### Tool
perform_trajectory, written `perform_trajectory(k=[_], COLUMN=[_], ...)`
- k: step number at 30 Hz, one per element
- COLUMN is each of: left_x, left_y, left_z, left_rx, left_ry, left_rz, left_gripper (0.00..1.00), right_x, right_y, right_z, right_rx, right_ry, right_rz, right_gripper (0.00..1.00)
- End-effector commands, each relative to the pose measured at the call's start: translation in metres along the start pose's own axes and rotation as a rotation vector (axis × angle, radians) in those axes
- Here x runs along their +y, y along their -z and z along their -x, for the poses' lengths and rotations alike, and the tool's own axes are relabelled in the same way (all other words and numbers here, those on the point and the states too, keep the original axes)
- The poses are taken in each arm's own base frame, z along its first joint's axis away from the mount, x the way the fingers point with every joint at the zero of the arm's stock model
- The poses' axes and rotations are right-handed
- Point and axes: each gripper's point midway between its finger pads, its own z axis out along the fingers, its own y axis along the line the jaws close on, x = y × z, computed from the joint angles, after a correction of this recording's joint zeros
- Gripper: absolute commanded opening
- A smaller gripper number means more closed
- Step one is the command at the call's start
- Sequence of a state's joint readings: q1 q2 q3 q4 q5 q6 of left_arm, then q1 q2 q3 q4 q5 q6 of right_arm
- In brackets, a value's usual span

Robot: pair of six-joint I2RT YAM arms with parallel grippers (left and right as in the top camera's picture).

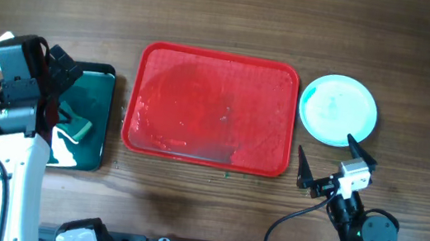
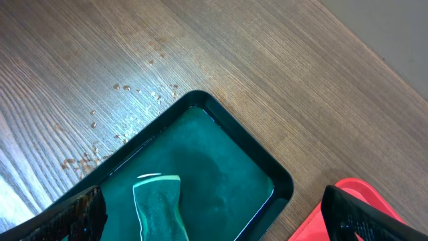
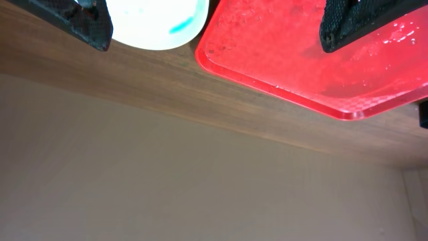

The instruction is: Clean dirty plates on tray and stack at the side

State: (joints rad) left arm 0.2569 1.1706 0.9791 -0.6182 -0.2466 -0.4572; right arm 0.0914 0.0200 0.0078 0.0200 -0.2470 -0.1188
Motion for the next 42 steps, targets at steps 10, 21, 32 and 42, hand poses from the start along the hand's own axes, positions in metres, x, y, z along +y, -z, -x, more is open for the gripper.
perform_trajectory(k=[10, 21, 32, 42], left_x=[0.002, -0.035, -0.03, -0.024], left_y=[0.001, 0.07, 0.083, 0.057], left_z=[0.0, -0.021, -0.097, -0.126], left_rx=[-0.002, -0.26, -0.523, -0.56], left_ry=[-0.011, -0.237, -0.421, -0.414], left_rz=[0.012, -0.455, -0.626, -0.641], left_gripper=[1.0, 1.0, 1.0, 1.0], right_x=[0.004, 0.004, 0.004, 0.004], right_y=[0.001, 0.001, 0.001, 0.001], right_z=[0.003, 0.003, 0.003, 0.003], right_rx=[-0.017, -0.018, -0.017, -0.017], right_ry=[0.016, 0.016, 0.016, 0.016], right_rz=[0.018, 0.018, 0.018, 0.018], right_gripper=[1.0, 1.0, 1.0, 1.0])
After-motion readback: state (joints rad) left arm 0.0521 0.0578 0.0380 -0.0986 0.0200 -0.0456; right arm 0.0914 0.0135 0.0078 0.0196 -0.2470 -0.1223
